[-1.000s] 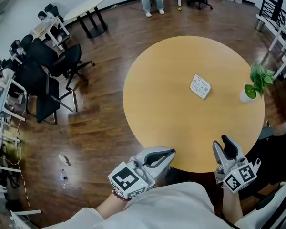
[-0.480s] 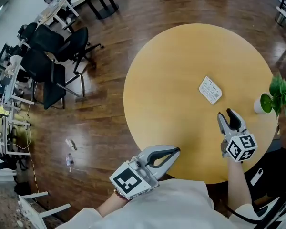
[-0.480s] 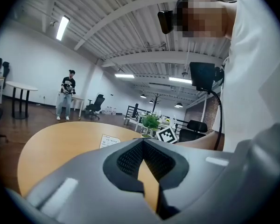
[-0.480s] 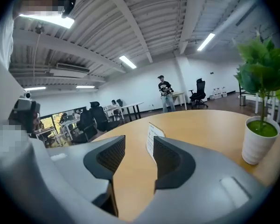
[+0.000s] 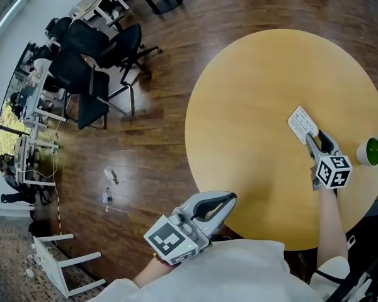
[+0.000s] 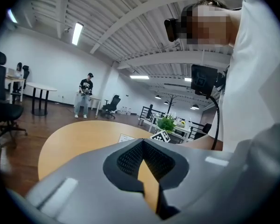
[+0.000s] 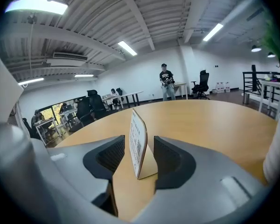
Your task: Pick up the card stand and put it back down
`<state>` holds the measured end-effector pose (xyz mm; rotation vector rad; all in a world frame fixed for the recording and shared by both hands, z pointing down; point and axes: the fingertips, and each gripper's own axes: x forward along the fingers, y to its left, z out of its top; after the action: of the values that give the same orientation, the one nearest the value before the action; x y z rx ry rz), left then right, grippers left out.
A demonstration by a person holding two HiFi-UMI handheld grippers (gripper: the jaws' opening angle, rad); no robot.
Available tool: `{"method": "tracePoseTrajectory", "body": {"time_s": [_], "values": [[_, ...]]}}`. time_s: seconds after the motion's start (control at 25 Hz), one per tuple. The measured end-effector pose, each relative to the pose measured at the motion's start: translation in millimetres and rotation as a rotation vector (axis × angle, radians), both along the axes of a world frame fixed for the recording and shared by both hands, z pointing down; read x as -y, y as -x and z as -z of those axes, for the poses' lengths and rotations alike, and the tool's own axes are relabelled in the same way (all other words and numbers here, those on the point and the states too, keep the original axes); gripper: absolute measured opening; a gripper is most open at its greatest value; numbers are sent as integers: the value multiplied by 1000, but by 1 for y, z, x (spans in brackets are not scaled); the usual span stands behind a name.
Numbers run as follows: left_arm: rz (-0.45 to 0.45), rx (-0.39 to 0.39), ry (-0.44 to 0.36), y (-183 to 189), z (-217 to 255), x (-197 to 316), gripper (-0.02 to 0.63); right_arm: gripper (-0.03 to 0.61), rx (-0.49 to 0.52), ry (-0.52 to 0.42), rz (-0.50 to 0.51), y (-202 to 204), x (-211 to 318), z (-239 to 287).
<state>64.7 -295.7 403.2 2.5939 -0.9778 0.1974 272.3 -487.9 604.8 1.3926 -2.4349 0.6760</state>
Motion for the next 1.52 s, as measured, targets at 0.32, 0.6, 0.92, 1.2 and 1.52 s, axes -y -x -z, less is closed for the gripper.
{"method": "tracePoseTrajectory", "body": {"time_s": [0.32,0.6,0.92,1.2,1.52], "values": [[43,28,26,18,-16,-1,0,36,21,-13,21,19,19,-16],[9,24,3,20,-16,-9,0,18,34,-50,49,27,-9,4],[-103,-15,-54,13,-8,-47,0,17,62,-150,95,45,-111,62],[-166,-73,-88,24,18,-106,0,17,51,-238,61,57,-212,129],[-208,-144,-124,69,30,-196,0,18,34,-301,-7,96,-354,181]]}}
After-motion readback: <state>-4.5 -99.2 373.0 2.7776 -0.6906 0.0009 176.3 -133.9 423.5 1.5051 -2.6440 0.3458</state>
